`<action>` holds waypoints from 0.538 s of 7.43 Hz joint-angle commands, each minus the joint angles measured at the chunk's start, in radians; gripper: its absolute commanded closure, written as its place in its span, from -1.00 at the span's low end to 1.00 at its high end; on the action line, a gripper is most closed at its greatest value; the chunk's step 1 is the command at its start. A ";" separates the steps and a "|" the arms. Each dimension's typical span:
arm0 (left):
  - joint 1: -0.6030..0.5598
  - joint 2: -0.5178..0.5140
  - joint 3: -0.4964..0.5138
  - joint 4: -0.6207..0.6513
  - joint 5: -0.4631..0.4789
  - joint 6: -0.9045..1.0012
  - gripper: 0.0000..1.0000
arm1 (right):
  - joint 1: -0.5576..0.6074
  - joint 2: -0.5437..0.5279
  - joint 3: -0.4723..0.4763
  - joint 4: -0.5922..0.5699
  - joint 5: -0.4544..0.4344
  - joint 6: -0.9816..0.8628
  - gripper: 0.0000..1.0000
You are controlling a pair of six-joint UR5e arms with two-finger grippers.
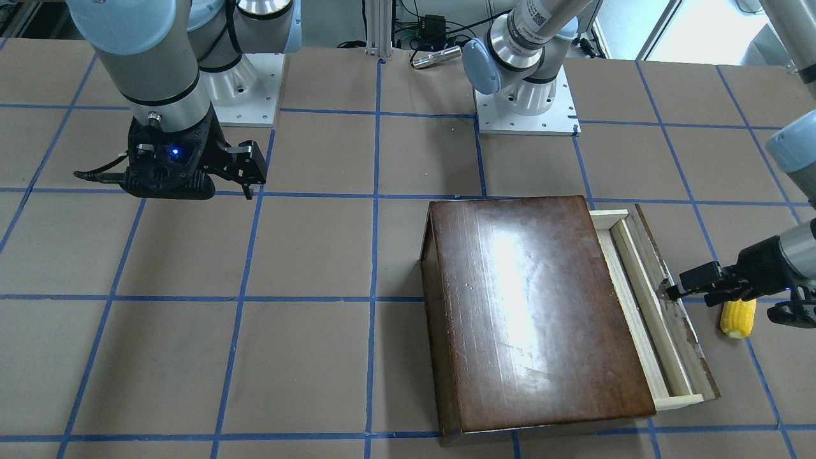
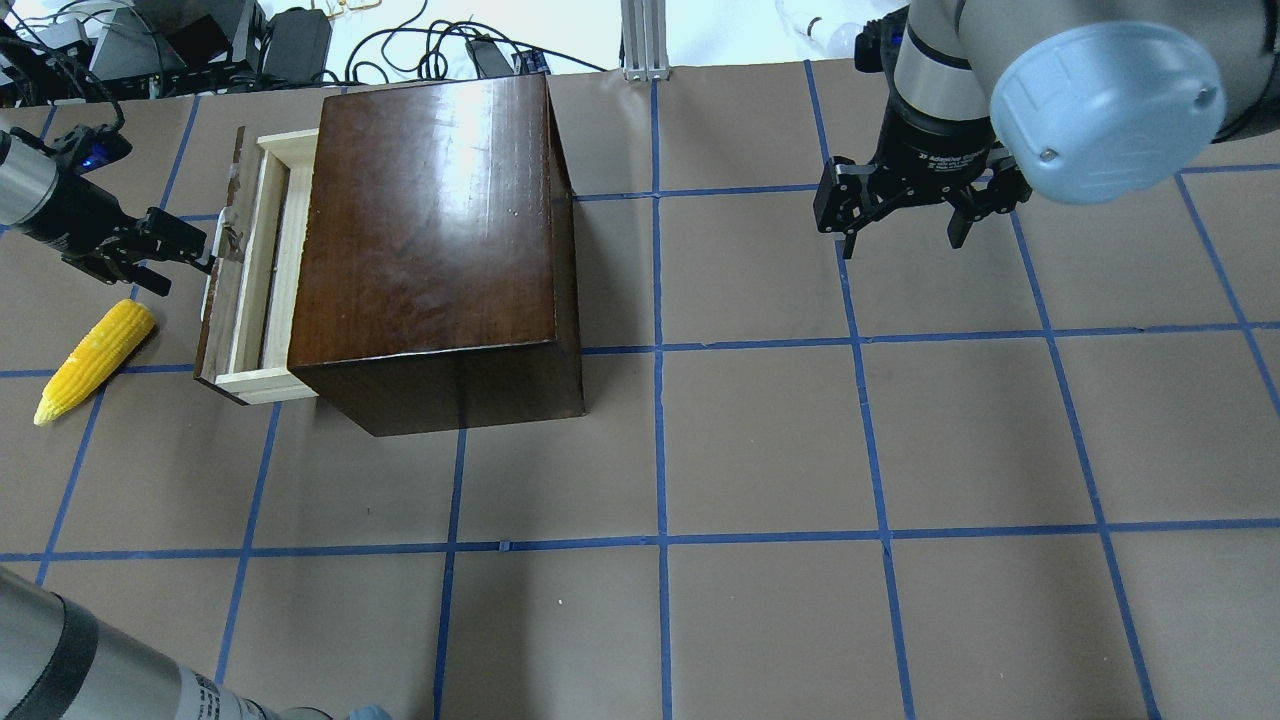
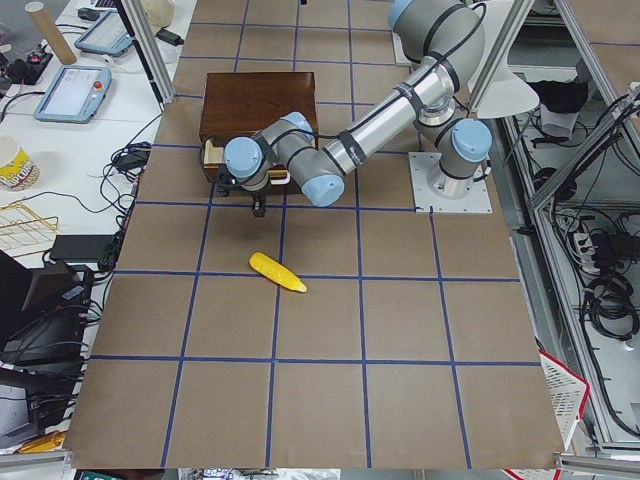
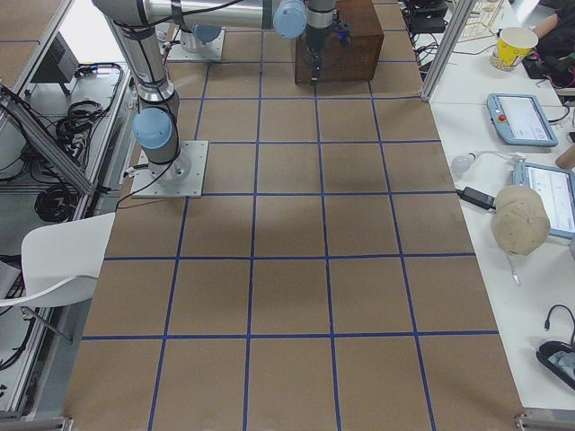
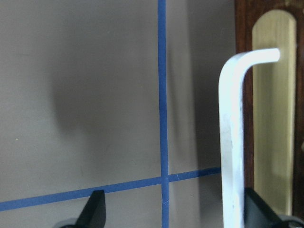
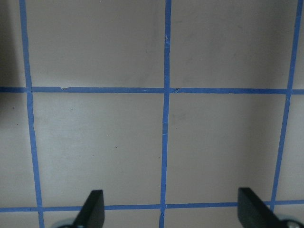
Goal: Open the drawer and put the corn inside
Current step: 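Grip the white handle with the left gripper and pull the drawer outward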
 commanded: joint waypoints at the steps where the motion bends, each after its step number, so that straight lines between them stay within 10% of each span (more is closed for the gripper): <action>1: 0.017 0.000 0.001 0.000 0.000 0.020 -1.00 | 0.000 0.000 0.000 -0.001 0.000 0.000 -1.00; 4: 0.036 0.000 0.010 0.000 0.002 0.040 -1.00 | 0.000 0.000 0.000 0.000 0.000 0.000 -1.00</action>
